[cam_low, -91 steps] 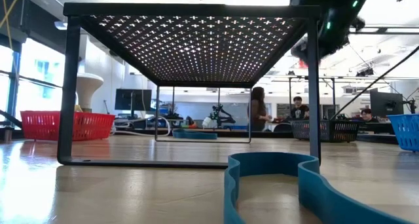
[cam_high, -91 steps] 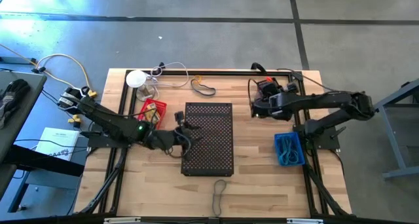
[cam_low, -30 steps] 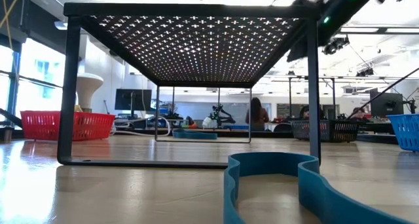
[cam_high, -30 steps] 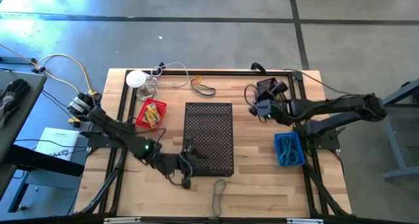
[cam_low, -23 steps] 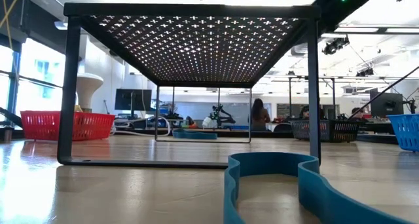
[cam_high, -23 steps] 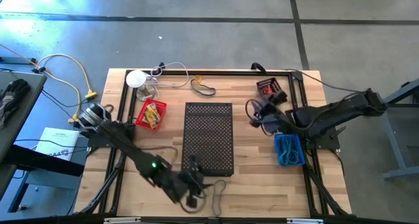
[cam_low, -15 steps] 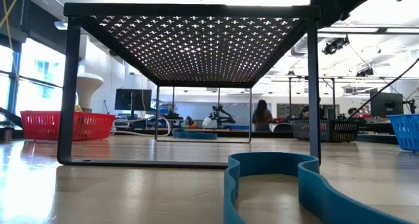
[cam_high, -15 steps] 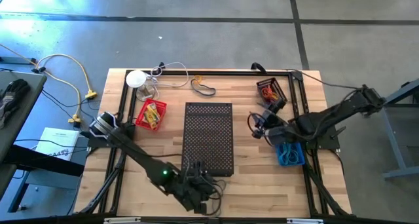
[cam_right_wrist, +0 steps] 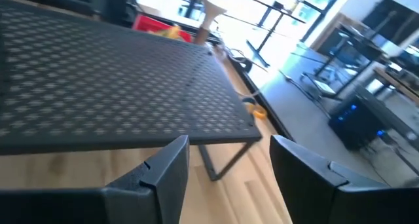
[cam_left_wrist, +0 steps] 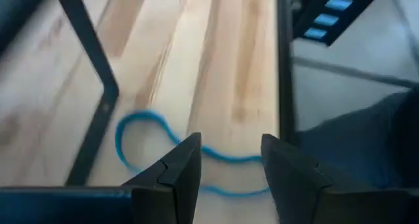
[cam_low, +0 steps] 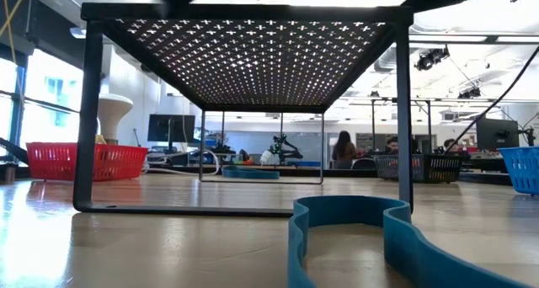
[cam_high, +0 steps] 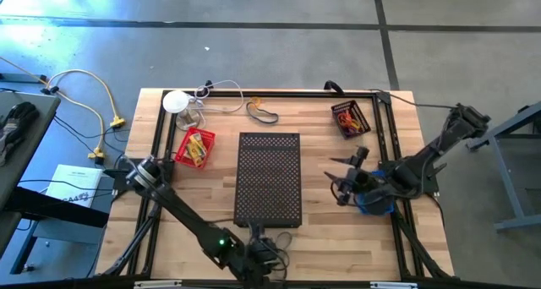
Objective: Pick & Place Office Desk Supplies
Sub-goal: Put the blue rubber band into the blue bin
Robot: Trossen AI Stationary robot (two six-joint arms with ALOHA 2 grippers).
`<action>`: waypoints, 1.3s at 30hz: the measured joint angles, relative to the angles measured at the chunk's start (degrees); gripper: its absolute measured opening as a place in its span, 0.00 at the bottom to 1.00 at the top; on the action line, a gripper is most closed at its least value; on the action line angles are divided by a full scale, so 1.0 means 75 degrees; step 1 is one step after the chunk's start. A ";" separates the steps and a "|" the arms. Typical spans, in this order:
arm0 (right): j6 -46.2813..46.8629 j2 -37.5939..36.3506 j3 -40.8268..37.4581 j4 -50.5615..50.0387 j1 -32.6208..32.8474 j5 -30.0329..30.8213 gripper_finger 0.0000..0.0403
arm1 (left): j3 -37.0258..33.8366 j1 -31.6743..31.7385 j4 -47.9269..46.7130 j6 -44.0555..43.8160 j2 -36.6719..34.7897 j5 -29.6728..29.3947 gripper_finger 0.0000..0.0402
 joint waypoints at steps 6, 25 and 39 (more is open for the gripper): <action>0.0221 0.0000 0.0000 0.0000 0.0617 0.0000 0.50 | 0.0002 -0.0192 0.0281 -0.0881 0.0325 -0.0096 0.38; 0.0825 0.0023 0.0000 0.0182 0.2079 -0.0163 0.50 | -0.0019 0.0126 0.0054 -0.1707 0.0842 -0.0182 0.38; 0.0799 0.0044 0.0000 0.0336 0.2229 -0.0198 0.50 | -0.0022 0.0217 -0.0674 -0.2354 0.0842 -0.0010 0.38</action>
